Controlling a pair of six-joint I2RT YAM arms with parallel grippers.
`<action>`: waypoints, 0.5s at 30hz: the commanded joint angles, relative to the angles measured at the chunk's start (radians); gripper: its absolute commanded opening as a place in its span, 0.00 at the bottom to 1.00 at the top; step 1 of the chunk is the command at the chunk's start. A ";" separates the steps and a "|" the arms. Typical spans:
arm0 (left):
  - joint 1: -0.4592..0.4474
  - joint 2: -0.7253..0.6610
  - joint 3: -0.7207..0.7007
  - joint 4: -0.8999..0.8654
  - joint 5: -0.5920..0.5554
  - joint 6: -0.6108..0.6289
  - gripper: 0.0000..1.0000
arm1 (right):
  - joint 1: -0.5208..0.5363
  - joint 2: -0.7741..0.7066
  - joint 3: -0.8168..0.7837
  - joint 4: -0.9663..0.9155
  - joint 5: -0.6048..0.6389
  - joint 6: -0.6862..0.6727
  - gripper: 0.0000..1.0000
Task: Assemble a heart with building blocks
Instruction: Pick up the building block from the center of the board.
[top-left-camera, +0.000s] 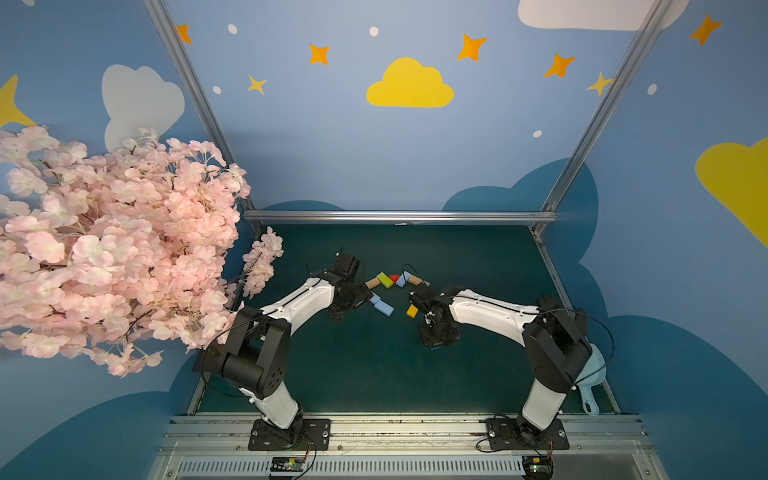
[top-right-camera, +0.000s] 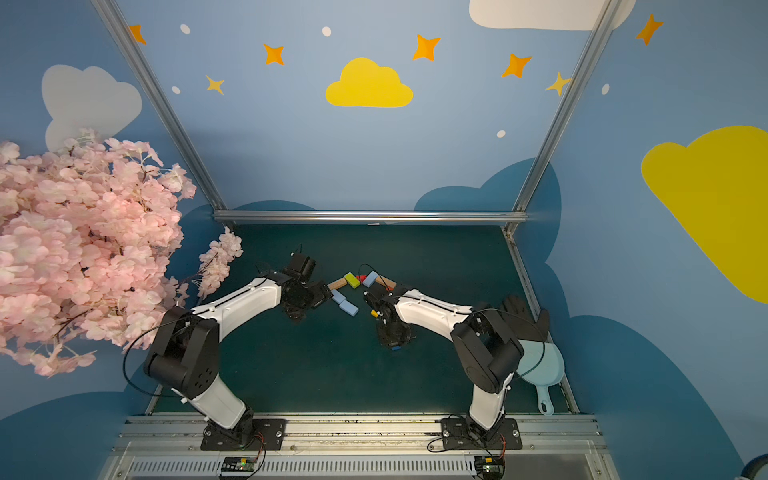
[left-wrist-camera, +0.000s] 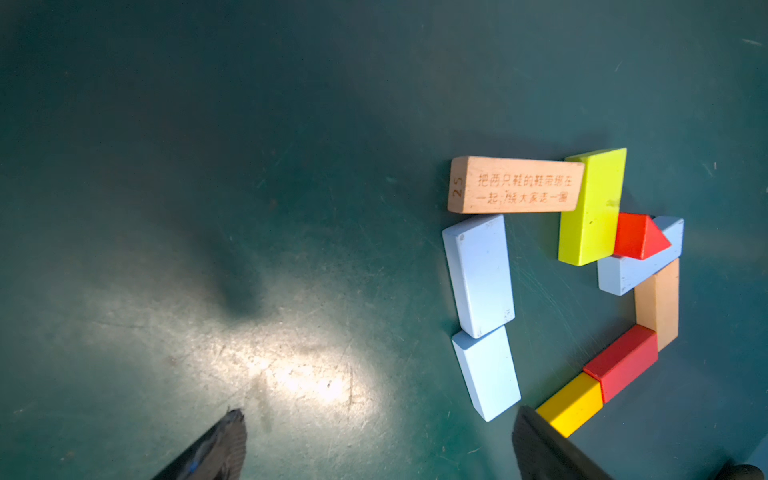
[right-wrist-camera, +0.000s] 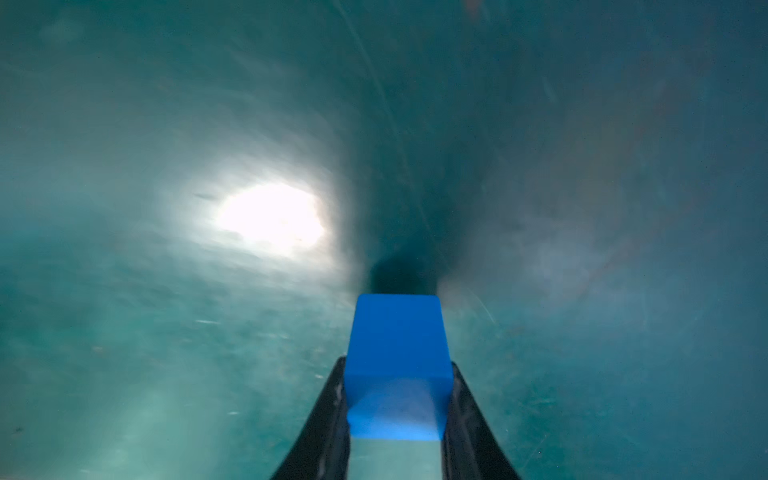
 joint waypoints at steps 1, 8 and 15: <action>-0.001 -0.006 -0.016 -0.001 -0.007 -0.005 1.00 | 0.025 0.057 0.134 -0.063 0.039 -0.116 0.11; 0.012 -0.026 -0.039 -0.006 -0.015 -0.007 1.00 | 0.020 0.260 0.424 -0.126 0.030 -0.294 0.11; 0.023 -0.038 -0.043 -0.013 -0.024 -0.010 1.00 | 0.016 0.373 0.549 -0.153 0.001 -0.355 0.11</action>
